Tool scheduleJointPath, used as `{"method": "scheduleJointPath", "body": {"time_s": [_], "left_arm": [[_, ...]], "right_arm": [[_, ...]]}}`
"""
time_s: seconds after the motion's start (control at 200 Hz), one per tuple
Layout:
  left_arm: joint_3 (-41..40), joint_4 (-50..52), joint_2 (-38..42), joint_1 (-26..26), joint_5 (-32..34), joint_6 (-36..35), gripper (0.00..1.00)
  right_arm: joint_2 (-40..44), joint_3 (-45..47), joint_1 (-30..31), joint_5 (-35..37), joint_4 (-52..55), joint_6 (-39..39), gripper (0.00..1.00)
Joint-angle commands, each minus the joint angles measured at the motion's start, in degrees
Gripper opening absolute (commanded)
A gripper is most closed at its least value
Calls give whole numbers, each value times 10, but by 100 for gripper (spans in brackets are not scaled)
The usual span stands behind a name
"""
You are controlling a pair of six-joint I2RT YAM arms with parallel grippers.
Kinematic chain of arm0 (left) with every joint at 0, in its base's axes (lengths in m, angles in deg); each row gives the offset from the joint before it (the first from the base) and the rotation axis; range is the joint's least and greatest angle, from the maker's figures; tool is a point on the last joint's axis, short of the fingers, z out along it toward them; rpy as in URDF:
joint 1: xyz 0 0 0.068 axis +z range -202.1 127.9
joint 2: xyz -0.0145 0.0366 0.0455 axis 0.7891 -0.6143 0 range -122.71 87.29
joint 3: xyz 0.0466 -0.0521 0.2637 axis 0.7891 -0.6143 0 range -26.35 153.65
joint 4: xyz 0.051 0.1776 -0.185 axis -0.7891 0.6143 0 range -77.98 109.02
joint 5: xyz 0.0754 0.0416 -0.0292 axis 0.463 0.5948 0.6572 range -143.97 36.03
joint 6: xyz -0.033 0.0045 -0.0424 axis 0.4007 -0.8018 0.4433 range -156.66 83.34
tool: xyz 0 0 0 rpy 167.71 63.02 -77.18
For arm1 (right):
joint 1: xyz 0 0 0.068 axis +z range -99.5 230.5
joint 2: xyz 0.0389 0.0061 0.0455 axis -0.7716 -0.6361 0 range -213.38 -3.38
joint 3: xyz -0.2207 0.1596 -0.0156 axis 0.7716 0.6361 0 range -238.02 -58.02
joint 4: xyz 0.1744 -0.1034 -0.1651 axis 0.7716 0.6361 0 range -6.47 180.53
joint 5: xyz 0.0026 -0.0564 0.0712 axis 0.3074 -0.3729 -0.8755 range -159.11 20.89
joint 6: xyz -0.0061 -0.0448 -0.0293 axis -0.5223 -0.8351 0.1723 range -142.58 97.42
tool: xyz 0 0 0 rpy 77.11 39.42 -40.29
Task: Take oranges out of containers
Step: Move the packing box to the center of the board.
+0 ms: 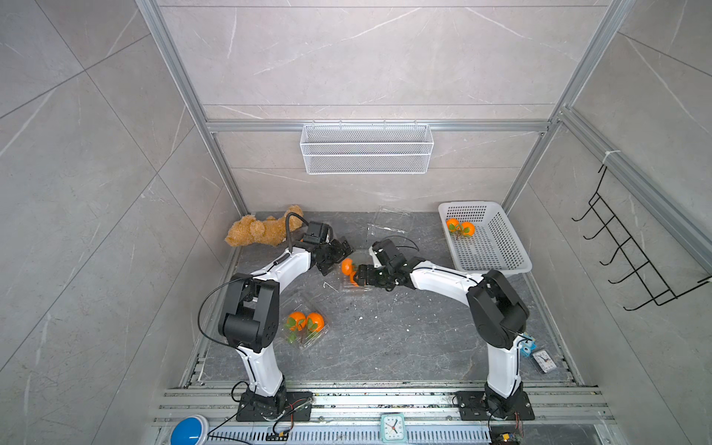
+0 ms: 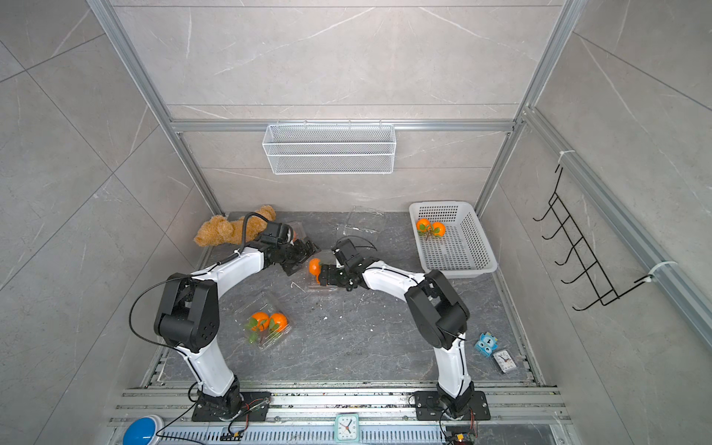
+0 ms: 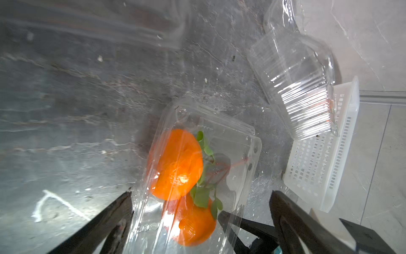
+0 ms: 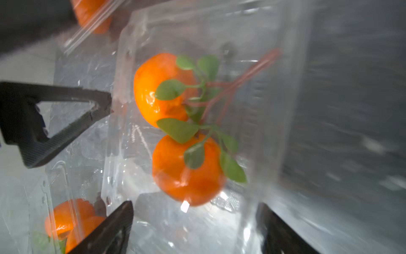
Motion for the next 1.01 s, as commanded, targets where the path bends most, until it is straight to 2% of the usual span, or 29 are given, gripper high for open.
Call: {"method": "scheduleJointPath", "body": {"time_s": [0.0, 0.115, 0.294, 0.429, 0.499, 0.574, 0.654, 0.763, 0.888, 1.008], "left_arm": [[-8, -57, -1, -34, -10, 55, 99], [-19, -87, 5, -79, 2, 90, 100], [-78, -155, 37, -141, 22, 152, 99], [-112, -151, 80, -157, 20, 158, 100], [-106, -79, 116, -149, 50, 114, 99], [-81, 1, 145, -142, 114, 51, 99], [-16, 72, 128, -128, 163, -33, 99], [110, 138, 29, -93, 137, -99, 100], [191, 110, -51, -91, 121, -151, 100], [246, 94, -111, -91, 101, -187, 99]], "right_arm": [[53, 47, -33, 12, -15, -11, 86], [69, 58, -70, 2, -4, -35, 83], [75, 30, -117, -4, 30, -62, 81], [113, 35, -142, 14, 62, -71, 87], [147, 58, -145, 38, 83, -71, 93], [182, 95, -146, 56, 90, -62, 98], [207, 140, -146, 56, 84, -42, 100], [211, 200, -146, 6, 28, 6, 99], [212, 246, -138, -33, -31, 47, 100], [213, 260, -123, -35, -43, 60, 100]]}}
